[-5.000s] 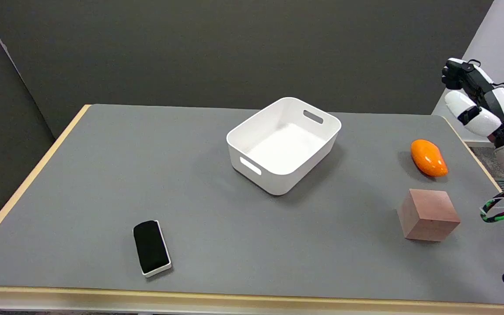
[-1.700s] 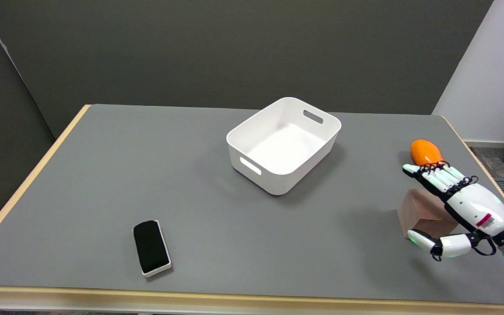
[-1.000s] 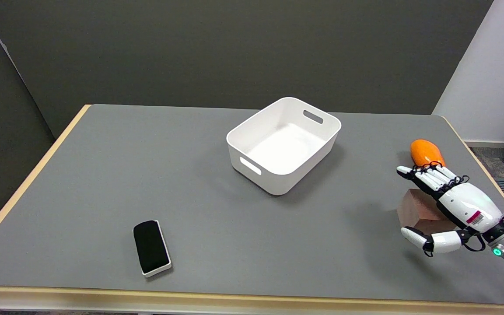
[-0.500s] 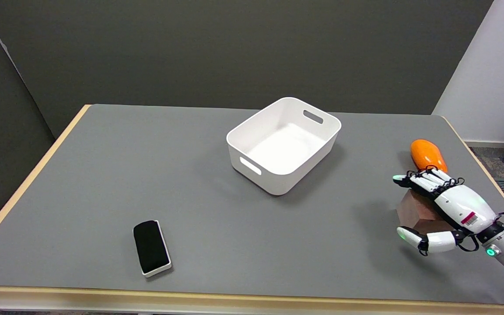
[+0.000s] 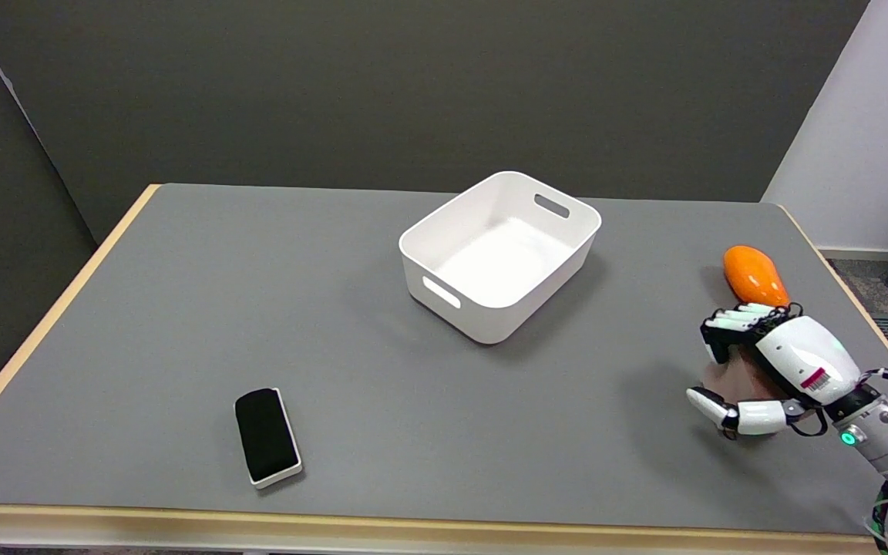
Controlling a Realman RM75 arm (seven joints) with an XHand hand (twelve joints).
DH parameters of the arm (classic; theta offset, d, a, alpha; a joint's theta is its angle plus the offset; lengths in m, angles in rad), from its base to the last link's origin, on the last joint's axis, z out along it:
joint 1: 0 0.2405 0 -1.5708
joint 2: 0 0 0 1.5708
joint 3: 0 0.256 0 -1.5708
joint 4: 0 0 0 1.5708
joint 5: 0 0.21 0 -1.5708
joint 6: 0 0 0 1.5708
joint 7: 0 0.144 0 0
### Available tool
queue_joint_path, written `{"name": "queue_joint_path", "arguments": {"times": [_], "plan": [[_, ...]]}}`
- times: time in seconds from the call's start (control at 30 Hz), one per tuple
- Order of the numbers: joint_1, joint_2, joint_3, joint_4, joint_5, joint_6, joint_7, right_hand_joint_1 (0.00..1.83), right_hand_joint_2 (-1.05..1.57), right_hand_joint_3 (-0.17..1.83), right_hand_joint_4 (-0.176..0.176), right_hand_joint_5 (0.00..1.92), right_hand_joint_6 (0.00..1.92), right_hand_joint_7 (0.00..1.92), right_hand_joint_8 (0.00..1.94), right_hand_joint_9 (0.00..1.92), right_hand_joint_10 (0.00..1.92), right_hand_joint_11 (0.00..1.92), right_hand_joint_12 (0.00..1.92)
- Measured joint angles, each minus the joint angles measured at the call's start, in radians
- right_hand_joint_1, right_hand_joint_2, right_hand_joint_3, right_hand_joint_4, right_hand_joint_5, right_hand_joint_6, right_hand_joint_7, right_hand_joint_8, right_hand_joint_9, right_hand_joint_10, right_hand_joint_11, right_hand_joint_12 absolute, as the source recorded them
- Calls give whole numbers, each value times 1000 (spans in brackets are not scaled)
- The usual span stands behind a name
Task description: Pick up wooden cube.
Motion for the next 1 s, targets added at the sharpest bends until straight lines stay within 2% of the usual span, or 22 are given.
{"name": "queue_joint_path", "arguments": {"times": [0.07,0.13,0.27,0.73,1.0], "plan": [[14,0,-11,-7,7,13,-6,804,686,781,1,756,1921,1085,1941,1246,1921,918,1921],[29,0,-21,-13,13,24,-11,841,618,894,7,773,1921,1135,1941,1297,1921,1029,1921],[57,2,-39,-18,25,42,-18,872,617,899,11,807,1921,1165,1941,1310,1921,1066,1921],[163,36,-66,37,85,63,-40,965,619,910,20,895,1921,1185,1941,1330,1921,1108,1921],[257,67,-77,109,102,5,-54,984,620,912,20,907,1921,1190,1941,1333,1921,1107,1921]]}}
